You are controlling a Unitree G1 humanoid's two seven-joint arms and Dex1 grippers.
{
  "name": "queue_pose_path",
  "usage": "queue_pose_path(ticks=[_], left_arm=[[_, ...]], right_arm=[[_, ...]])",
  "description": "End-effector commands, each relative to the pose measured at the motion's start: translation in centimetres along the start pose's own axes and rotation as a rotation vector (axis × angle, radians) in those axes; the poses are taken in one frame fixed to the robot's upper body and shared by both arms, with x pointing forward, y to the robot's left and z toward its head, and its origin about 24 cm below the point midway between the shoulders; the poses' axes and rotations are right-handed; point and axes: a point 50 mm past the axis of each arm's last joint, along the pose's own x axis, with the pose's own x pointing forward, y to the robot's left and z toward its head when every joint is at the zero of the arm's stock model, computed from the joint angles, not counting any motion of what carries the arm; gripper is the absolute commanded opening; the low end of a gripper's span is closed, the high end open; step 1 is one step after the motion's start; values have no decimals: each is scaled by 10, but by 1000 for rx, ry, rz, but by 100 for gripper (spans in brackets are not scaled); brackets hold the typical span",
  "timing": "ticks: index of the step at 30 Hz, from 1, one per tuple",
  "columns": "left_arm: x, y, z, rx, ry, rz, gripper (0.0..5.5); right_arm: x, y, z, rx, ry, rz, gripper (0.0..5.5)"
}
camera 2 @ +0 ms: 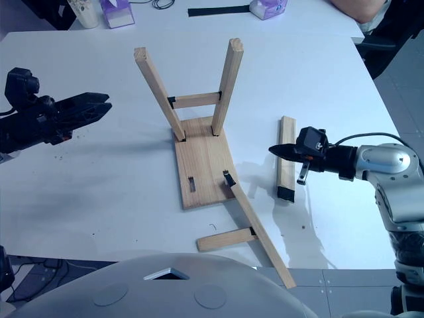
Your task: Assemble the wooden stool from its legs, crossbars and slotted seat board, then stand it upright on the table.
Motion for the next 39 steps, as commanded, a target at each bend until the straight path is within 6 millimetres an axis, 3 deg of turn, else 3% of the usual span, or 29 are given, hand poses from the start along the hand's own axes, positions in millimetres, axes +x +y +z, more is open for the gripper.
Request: queue_pose_path(ticks=[1,4,12,17,21,25,29,34,39], left_arm=[[2,-1,5,12,34,-14,251],[5,-4,4,31,53,-29,251],[16,-20,-11,178,182,-64,251],[54,-34,-19,381,295,-206,251],[86,-43,-21,467,331,-378,251],[113,-50,-33,503,392,-512,251],[137,-69,-50,553,461,-700,306],[169,-72,-80,735,531,-809,311],[181,-76,-106,862,558,-911,311]], right_arm=[[-1,19,24,38,-114,34,3],[-8,28,26,72,-96,120,11],[-33,59,20,142,110,506,141],[-35,71,10,147,169,562,141],[-38,53,2,165,169,465,141],[-52,20,-12,183,203,323,141],[-62,-3,-16,193,189,204,143],[-58,-4,-15,185,163,187,143],[-51,8,-21,187,165,206,143]])
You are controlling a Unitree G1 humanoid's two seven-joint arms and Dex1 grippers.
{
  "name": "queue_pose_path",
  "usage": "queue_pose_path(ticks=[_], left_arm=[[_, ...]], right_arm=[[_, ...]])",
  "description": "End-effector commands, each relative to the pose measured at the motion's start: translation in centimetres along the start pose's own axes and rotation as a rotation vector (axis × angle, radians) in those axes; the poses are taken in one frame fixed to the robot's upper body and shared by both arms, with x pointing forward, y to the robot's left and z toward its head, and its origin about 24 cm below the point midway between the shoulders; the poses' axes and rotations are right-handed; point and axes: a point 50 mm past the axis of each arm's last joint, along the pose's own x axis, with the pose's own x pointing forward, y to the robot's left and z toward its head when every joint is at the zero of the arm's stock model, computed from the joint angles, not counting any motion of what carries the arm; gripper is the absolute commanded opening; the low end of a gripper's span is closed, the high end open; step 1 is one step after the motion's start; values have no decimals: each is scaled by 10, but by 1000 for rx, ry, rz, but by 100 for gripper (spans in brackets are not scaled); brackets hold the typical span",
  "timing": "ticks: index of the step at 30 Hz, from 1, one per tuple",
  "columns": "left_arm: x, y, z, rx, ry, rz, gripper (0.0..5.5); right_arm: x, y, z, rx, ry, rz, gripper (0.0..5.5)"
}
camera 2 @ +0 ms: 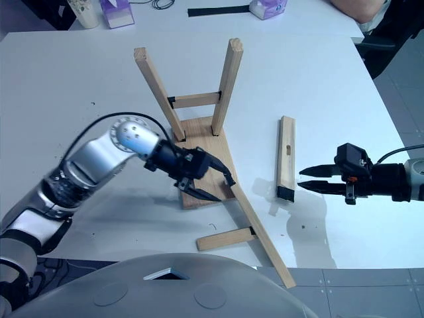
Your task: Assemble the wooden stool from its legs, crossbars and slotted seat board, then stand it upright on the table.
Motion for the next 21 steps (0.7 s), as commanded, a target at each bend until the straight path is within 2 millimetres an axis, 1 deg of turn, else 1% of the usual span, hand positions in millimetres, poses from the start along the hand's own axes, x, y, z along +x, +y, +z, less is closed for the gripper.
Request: queue_pose_path(ticks=[1,5,7,12,17,21], left_arm=[[14,-2,-3,83,22,-74,311],[23,-1,-3,129,25,-108,311],[24,3,-1,136,13,-102,311],[28,12,5,142,-27,-48,311],[40,13,-1,162,-2,-64,311],[50,13,-11,189,44,-94,311]], right_arm=[[8,7,-4,-7,9,5,143],[14,10,-7,-6,4,1,143],[17,12,-10,-4,2,0,143],[21,16,-8,-4,-3,2,143],[24,19,-9,-4,-1,5,143],[27,20,-11,-8,7,6,143]])
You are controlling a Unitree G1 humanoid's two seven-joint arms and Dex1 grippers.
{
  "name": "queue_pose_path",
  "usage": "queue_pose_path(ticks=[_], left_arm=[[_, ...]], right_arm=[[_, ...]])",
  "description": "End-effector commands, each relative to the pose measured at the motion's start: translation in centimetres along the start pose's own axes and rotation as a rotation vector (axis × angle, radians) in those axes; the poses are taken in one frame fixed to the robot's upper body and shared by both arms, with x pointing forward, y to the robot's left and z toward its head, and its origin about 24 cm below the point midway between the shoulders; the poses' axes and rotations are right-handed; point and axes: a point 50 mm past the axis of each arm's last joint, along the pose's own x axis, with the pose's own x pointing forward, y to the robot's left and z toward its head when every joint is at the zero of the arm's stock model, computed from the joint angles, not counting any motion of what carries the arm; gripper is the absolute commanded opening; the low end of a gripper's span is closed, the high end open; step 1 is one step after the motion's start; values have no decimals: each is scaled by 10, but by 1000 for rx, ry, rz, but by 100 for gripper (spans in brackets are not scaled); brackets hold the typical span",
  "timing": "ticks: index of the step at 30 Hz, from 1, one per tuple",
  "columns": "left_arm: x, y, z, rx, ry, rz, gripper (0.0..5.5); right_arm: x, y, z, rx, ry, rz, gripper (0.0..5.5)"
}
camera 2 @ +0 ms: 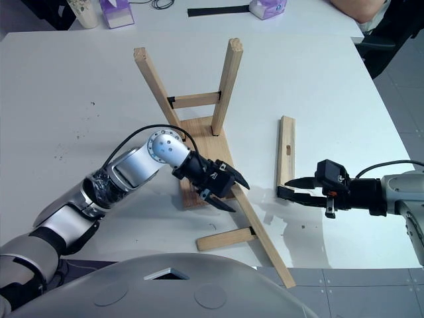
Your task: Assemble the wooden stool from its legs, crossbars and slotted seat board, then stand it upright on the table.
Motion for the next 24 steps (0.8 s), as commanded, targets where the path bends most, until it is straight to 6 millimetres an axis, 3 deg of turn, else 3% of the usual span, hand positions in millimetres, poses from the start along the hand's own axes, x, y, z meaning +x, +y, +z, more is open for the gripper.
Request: queue_pose_path(ticks=[1,7,16,24], left_arm=[[7,1,-9,26,51,-31,311],[9,5,-23,34,95,-38,311],[-13,2,-46,-9,124,24,174],[-31,-6,-53,-83,90,108,59]], right_arm=[[3,1,0,-10,5,-2,143],[5,2,-2,-13,9,-6,143],[5,4,-5,1,-9,-59,143],[5,7,-6,15,-29,-87,143]])
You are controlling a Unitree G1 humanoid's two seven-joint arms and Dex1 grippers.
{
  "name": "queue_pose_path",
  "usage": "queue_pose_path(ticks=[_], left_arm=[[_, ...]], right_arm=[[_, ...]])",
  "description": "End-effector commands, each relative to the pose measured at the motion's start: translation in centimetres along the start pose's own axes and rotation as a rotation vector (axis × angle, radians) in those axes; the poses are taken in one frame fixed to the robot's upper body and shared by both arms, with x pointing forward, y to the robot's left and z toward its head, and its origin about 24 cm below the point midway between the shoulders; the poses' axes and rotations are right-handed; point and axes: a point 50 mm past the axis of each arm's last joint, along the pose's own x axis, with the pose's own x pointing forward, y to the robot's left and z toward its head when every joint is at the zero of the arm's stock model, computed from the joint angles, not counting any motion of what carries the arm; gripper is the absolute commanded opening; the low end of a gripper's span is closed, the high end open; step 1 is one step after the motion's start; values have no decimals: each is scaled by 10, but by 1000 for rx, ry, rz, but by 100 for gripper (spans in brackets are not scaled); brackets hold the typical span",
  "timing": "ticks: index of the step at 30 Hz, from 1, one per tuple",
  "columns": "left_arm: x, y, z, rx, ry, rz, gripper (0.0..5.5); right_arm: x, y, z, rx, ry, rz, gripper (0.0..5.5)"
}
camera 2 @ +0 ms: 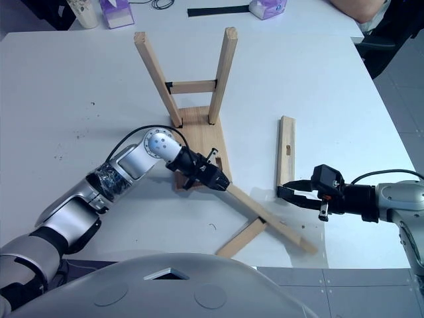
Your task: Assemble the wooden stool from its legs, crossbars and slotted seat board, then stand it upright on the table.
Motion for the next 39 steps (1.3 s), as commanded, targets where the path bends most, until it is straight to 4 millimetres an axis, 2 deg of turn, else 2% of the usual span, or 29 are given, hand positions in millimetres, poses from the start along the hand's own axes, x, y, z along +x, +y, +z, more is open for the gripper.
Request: queue_pose_path(ticks=[1,5,10,15,19,21,26,31,35,39], left_arm=[[-10,-6,-7,-64,6,37,59],[-18,-9,-17,-92,45,77,59],[-36,-16,-29,-208,74,169,58],[-63,-20,-21,-356,53,281,58],[-81,-31,-11,-480,62,359,58],[-81,-40,-3,-543,52,369,58],[-59,-64,21,-731,-10,354,58],[-49,-62,30,-902,-46,430,58],[-48,-57,29,-1128,-122,521,58],[-44,-62,30,-1271,-161,518,58]], right_arm=[[-2,0,2,-6,-6,-20,143],[-2,-2,3,-8,-7,-30,143],[-6,-8,7,-1,-44,-82,143],[-9,-11,27,27,-182,-126,143],[-7,-2,42,12,-237,-95,143],[-3,4,46,-7,-232,-68,143],[4,12,49,-47,-190,-37,143],[4,8,39,-78,-113,-65,143],[-3,-1,48,-82,-163,-105,143],[-17,-14,66,-46,-295,-168,143]])
